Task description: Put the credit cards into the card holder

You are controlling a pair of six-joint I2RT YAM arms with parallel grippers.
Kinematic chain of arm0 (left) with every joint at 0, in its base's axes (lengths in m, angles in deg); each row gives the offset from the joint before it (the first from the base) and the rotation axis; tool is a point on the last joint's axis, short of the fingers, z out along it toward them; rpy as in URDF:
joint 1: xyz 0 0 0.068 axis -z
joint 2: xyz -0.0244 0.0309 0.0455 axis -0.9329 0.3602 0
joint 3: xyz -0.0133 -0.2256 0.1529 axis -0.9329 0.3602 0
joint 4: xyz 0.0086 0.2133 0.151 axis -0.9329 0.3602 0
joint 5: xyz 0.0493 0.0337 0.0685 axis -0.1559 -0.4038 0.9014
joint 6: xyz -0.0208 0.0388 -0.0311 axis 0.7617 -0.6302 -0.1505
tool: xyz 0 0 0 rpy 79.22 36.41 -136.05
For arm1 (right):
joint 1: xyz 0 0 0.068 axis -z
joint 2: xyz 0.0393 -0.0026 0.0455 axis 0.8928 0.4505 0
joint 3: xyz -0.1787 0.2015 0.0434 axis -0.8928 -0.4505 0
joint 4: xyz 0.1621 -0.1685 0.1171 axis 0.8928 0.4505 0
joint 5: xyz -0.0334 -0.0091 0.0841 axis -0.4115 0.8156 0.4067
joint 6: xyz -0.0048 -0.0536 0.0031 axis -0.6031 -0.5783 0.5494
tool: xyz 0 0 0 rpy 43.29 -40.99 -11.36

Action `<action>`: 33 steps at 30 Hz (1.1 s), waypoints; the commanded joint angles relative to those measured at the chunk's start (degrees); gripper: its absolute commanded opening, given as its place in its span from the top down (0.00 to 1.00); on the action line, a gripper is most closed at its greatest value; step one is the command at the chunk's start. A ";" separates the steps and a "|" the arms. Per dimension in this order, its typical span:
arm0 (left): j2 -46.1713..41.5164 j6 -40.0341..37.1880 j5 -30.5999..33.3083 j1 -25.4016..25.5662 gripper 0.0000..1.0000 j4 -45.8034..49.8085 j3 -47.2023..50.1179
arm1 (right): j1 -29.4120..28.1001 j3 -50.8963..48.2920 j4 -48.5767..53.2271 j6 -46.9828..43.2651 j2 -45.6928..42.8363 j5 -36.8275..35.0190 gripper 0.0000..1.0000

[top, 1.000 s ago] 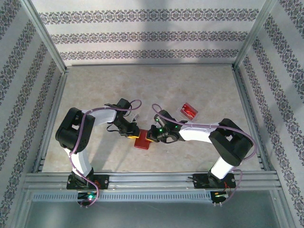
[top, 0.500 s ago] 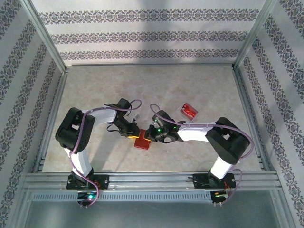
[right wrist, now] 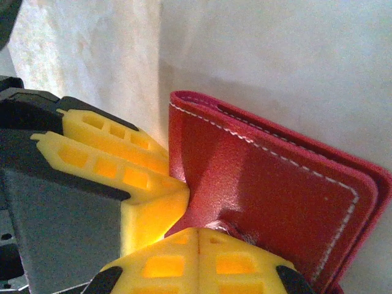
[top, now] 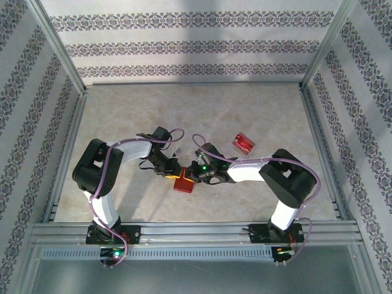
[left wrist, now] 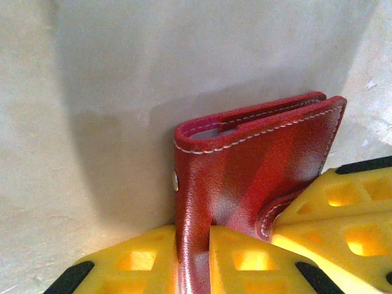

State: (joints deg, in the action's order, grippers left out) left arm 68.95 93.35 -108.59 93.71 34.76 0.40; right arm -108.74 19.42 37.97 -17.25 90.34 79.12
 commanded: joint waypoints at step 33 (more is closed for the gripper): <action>2.35 -1.27 1.35 2.63 0.81 1.37 0.10 | 0.78 1.83 10.94 -1.28 -4.67 -2.22 0.95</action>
State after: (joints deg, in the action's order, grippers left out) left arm 69.70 92.93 -109.70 95.30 34.67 -0.04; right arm -108.33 18.61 49.01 -17.21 84.57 77.17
